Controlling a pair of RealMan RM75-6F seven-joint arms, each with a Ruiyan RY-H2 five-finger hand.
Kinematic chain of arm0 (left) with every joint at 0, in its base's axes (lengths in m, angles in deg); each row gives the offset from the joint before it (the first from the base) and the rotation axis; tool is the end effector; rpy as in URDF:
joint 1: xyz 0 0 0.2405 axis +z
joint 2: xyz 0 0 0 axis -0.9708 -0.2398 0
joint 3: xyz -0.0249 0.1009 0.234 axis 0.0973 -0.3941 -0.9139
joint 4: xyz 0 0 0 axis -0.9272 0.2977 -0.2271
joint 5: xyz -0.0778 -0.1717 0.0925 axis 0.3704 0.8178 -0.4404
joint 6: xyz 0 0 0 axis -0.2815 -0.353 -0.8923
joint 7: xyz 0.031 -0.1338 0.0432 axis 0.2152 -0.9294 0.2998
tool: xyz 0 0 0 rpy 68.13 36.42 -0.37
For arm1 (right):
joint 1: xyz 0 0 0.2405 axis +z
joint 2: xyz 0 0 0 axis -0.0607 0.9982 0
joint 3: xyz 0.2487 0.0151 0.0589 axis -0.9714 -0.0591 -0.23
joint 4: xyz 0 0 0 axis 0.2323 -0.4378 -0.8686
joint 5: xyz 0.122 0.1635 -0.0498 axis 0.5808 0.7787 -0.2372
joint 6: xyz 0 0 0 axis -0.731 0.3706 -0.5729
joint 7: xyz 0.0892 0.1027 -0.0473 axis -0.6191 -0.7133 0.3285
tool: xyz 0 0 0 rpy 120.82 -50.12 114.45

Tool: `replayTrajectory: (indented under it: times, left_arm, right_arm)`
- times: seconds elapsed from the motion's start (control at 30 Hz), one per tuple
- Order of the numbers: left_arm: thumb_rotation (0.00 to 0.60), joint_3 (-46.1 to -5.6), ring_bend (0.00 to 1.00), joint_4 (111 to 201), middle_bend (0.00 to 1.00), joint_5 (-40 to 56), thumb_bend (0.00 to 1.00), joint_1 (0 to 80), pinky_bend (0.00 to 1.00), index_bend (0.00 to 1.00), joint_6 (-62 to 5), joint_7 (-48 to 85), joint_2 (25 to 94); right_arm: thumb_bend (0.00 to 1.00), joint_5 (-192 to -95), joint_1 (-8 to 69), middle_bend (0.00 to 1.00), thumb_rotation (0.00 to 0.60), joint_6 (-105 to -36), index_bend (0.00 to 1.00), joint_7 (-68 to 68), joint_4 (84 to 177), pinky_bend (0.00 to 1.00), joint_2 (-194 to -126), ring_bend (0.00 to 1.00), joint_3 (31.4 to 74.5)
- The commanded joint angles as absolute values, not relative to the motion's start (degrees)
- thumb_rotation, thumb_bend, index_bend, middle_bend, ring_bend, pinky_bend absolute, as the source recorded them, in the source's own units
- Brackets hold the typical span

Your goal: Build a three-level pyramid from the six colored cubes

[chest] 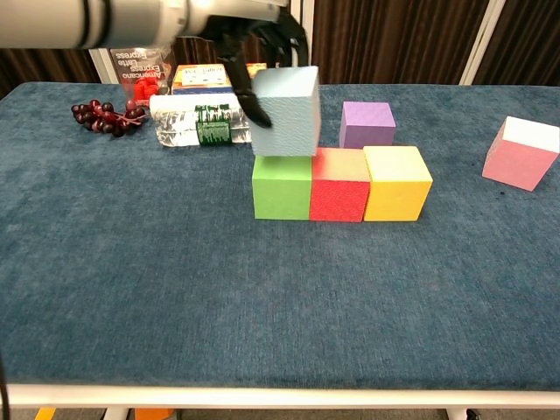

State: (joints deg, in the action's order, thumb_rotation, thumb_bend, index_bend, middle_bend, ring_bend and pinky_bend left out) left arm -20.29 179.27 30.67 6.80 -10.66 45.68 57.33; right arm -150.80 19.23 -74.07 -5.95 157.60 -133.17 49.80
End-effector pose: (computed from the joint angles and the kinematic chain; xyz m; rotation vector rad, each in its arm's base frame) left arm 0.0068 0.3723 -0.0017 -2.1204 -0.9137 -0.9602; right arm -0.2380 -0.2991 0.1830 1.3841 -1.0851 1.1128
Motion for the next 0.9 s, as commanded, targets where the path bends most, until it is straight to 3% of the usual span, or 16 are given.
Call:
replayTrajectory:
  times: [0.03,0.43,0.9]
  left_arm:
    - [0.600,-20.77,0.32,178.86,0.53,36.05,0.13,3.10,0.07,0.36,-13.30,49.85,60.27]
    - [0.600,-21.74,0.32,178.10,0.47,42.98,0.13,0.22,0.07,0.31,-16.20,53.88,62.54]
    - [0.600,-21.31,0.17,179.33,0.20,42.58,0.06,0.87,0.07,0.18,-16.93,52.13,62.42]
  right_arm:
    - [0.09,-150.84,19.14,0.10,0.600,-74.02,0.00,-6.14,157.48,0.00,-133.13,0.00,49.80]
    - [0.09,-151.31,18.58,0.10,0.600,-74.00,0.00,-7.58,156.80,0.00,-133.08,0.00,49.94]
    - [0.09,-151.93,18.08,0.10,0.600,-74.76,0.00,-8.18,157.03,0.00,-133.15,0.00,49.78]
